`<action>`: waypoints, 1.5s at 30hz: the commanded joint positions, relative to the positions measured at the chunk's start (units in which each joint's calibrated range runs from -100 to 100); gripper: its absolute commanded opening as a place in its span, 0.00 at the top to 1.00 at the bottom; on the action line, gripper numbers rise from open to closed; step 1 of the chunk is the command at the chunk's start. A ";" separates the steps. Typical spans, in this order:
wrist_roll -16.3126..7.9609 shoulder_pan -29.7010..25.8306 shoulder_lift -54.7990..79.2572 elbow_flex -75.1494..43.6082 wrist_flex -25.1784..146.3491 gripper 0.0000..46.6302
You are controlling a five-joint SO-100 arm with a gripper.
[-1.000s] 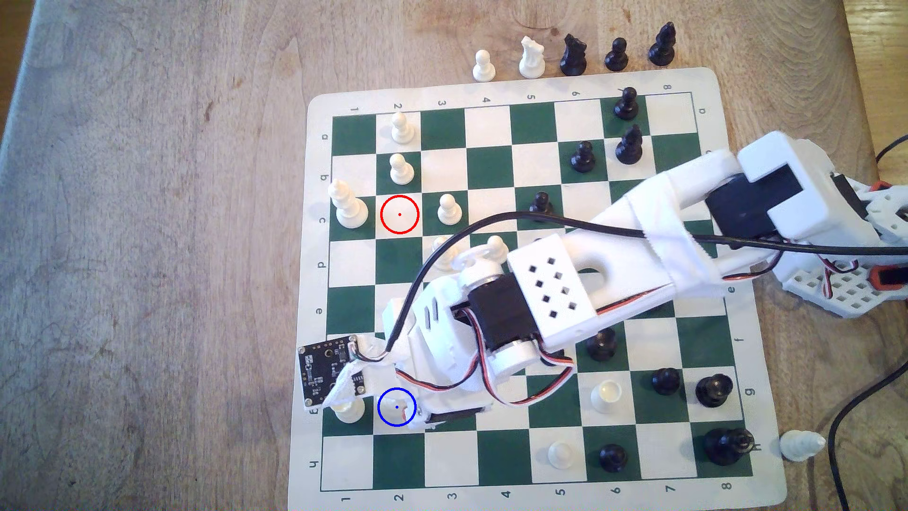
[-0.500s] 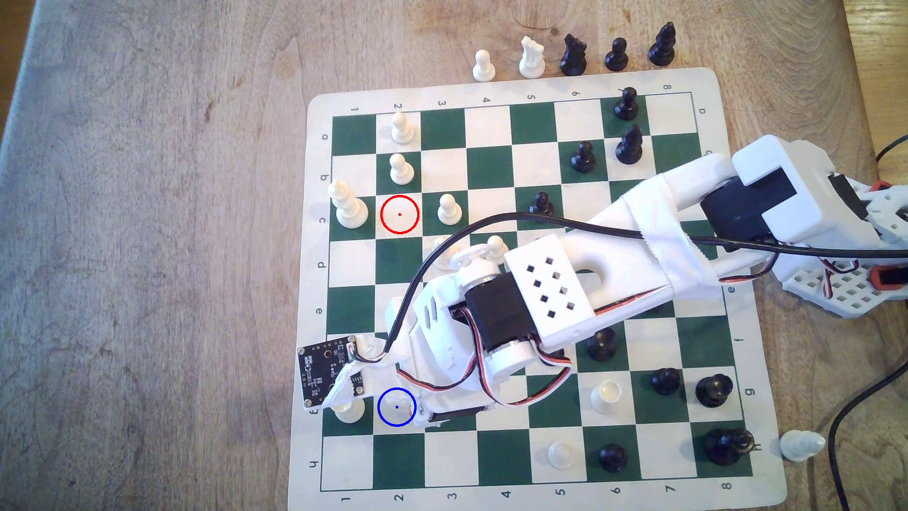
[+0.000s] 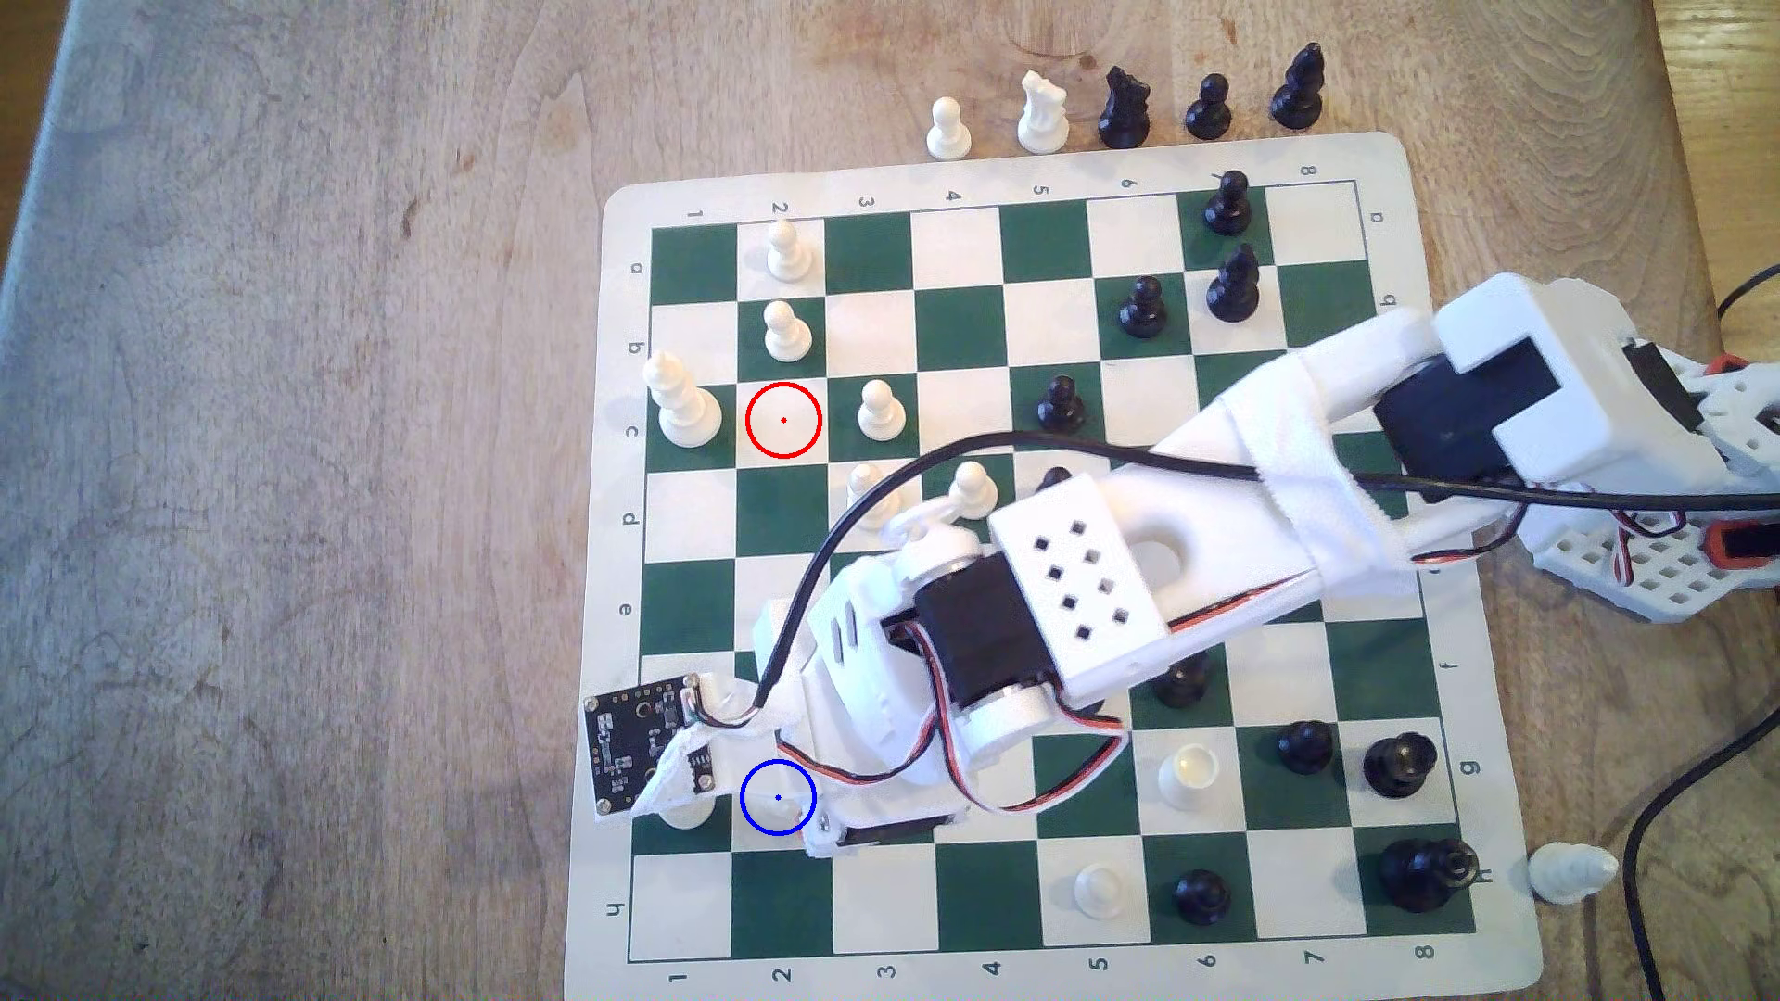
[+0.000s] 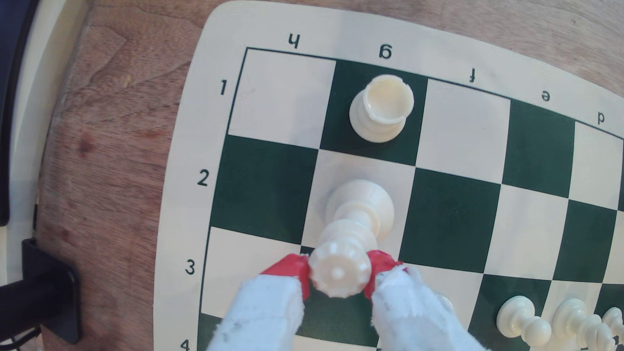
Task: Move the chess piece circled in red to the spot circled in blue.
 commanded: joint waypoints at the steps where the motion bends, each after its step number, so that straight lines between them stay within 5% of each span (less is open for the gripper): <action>1: 0.10 -0.79 -2.18 -5.95 -0.80 0.99; 6: 0.39 -0.71 -2.01 -5.67 -0.22 0.99; 9: 0.10 -0.47 -1.92 -5.67 -0.72 0.74; 11: 0.10 -0.32 -1.92 -5.67 -0.63 0.68; 33: 0.59 0.78 -6.16 -1.87 1.50 0.67; 45: 0.39 1.72 -26.11 22.89 -1.78 0.69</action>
